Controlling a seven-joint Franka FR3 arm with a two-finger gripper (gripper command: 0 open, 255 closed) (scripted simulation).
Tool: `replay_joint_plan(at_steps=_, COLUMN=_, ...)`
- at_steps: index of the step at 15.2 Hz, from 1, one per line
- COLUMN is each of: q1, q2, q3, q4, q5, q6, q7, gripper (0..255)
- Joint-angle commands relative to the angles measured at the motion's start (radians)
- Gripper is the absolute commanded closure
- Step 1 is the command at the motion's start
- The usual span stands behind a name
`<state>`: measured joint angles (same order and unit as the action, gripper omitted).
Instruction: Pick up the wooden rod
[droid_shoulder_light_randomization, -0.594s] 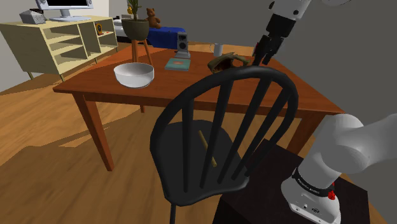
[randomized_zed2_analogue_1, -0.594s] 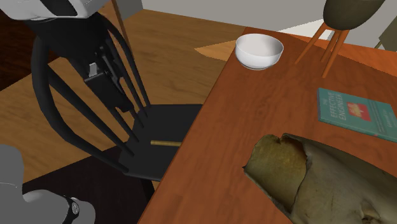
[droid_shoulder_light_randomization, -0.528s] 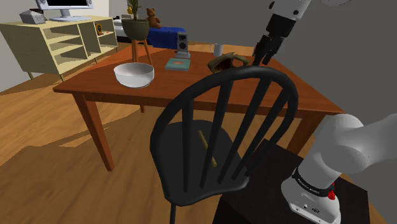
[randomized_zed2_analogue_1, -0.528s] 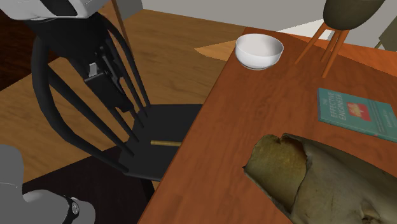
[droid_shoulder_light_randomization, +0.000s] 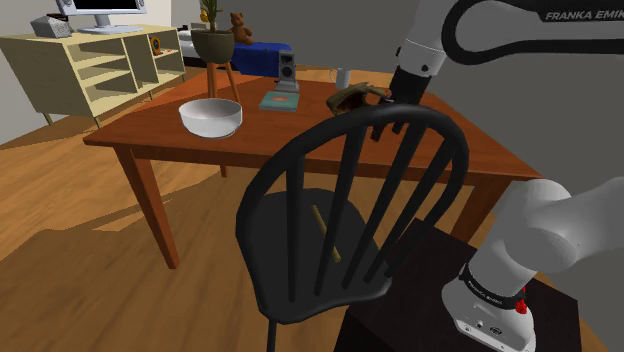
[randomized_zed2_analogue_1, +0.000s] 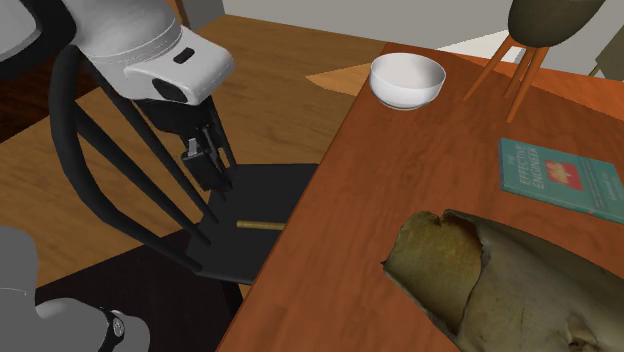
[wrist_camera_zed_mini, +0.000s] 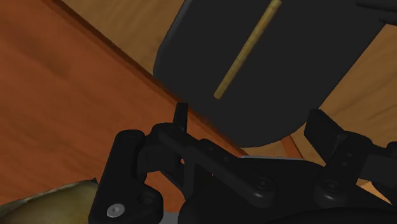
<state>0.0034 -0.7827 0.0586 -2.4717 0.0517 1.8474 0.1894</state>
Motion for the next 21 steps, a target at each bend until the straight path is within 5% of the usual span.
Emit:
replay_joint_plan(at_steps=1, q1=-0.007, q2=0.035, q3=0.029, q4=-0.034, q5=0.003, q6=0.064, q7=0.046, gripper=0)
replay_joint_plan(at_steps=13, q1=-0.065, q2=0.355, q3=0.227, q4=-0.158, q5=-0.025, q6=0.454, q7=0.37, gripper=0)
replay_joint_plan(at_steps=18, q1=-0.152, q2=0.556, q3=0.342, q4=-0.142, q5=-0.109, q6=0.604, q7=0.548, gripper=0)
replay_joint_plan(at_steps=21, q1=-0.223, q2=0.693, q3=0.414, q4=-0.112, q5=-0.219, q6=0.677, q7=0.694, gripper=0)
